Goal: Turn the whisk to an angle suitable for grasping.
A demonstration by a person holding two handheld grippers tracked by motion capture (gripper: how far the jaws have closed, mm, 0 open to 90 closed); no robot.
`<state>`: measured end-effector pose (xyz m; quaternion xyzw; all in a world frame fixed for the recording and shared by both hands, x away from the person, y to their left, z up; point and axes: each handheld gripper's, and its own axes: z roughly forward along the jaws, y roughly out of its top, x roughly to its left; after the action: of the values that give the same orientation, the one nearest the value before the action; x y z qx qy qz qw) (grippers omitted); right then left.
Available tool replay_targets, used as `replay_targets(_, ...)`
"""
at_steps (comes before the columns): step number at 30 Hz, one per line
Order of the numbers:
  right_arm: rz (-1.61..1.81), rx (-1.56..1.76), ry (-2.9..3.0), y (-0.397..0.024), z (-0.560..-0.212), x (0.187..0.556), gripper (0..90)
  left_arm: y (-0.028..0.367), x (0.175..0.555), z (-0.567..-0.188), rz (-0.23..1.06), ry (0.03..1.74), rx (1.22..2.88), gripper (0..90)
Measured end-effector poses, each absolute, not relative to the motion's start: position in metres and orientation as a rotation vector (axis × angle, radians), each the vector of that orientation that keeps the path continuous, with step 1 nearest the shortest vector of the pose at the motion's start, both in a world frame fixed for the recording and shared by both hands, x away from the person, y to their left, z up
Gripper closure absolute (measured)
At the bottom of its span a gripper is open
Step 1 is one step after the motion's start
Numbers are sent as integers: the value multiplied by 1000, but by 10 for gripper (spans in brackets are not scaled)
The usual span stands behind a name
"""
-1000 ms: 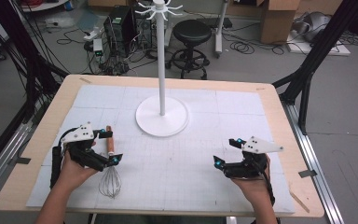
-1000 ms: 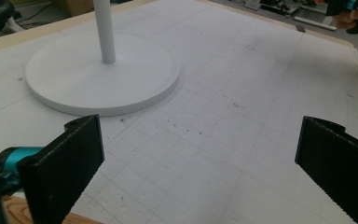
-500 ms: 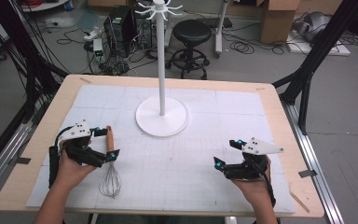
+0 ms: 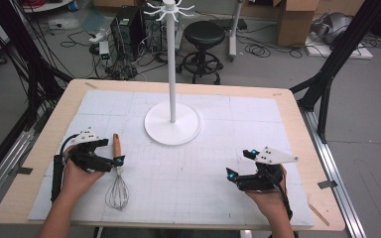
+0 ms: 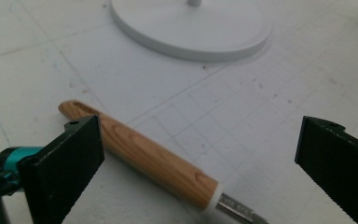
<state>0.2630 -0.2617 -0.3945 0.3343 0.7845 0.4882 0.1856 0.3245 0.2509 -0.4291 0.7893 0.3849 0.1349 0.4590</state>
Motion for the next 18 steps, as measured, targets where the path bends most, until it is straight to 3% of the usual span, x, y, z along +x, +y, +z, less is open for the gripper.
replay_targets(4,1360,935,2212,-262,-395,263,124,251,328,-438,329,1006,1976,34)
replay_targets(10,1356,944,2212,-262,-394,262,124,244,330,-449,334,1033,2090,179)
replay_targets(18,1334,935,2221,-260,-395,262,125,239,328,-449,398,1033,2122,205)
